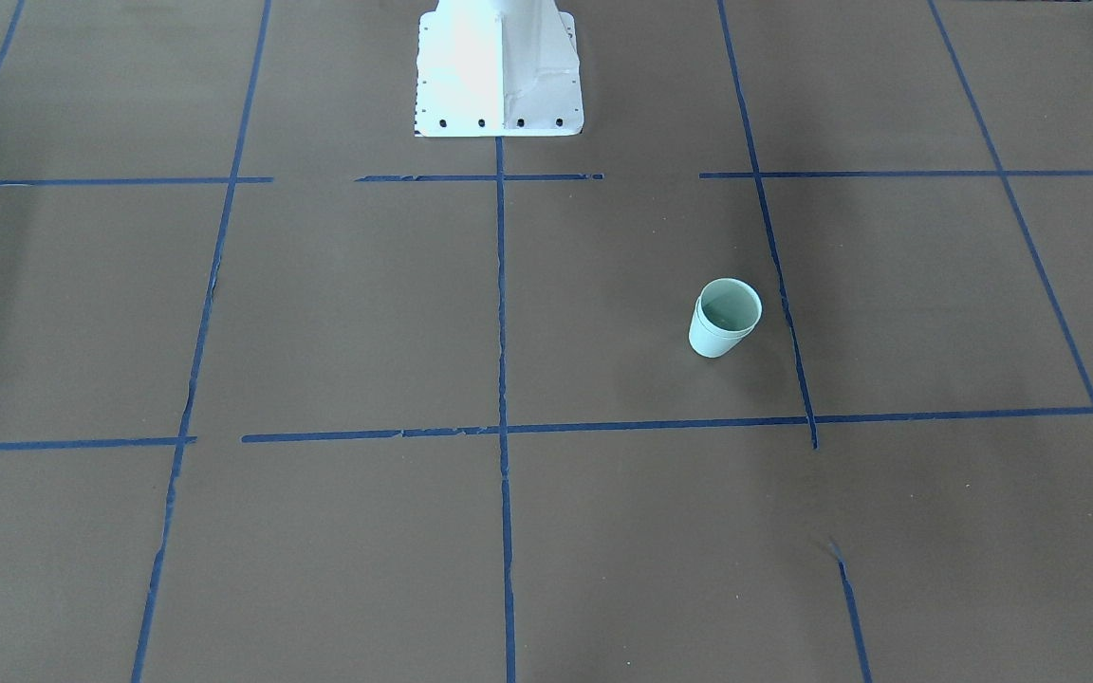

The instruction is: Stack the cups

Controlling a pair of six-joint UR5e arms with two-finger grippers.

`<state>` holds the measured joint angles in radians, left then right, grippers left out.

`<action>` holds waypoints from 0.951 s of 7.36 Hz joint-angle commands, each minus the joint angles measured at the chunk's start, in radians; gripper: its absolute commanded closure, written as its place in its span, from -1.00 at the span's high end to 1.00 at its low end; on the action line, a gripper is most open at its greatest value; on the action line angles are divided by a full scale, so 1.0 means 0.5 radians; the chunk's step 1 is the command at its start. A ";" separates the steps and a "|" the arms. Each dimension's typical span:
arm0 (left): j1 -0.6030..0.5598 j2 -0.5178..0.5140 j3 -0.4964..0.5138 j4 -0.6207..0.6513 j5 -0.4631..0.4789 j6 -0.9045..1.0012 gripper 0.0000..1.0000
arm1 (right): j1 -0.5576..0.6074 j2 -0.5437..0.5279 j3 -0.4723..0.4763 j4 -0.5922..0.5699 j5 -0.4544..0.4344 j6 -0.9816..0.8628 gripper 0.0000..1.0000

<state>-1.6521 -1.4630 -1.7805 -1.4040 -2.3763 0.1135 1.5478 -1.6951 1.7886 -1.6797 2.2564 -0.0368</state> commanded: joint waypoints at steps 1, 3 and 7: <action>0.000 0.002 0.014 -0.011 0.000 0.000 1.00 | 0.000 0.000 0.000 0.000 0.000 0.000 1.00; 0.000 0.002 0.027 -0.005 0.000 0.000 1.00 | 0.000 0.000 0.000 0.000 0.000 0.000 1.00; 0.000 -0.016 0.017 -0.002 0.000 0.000 1.00 | 0.000 0.000 0.000 0.000 0.000 0.000 1.00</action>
<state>-1.6521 -1.4676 -1.7701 -1.4059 -2.3758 0.1135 1.5478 -1.6950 1.7886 -1.6797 2.2565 -0.0368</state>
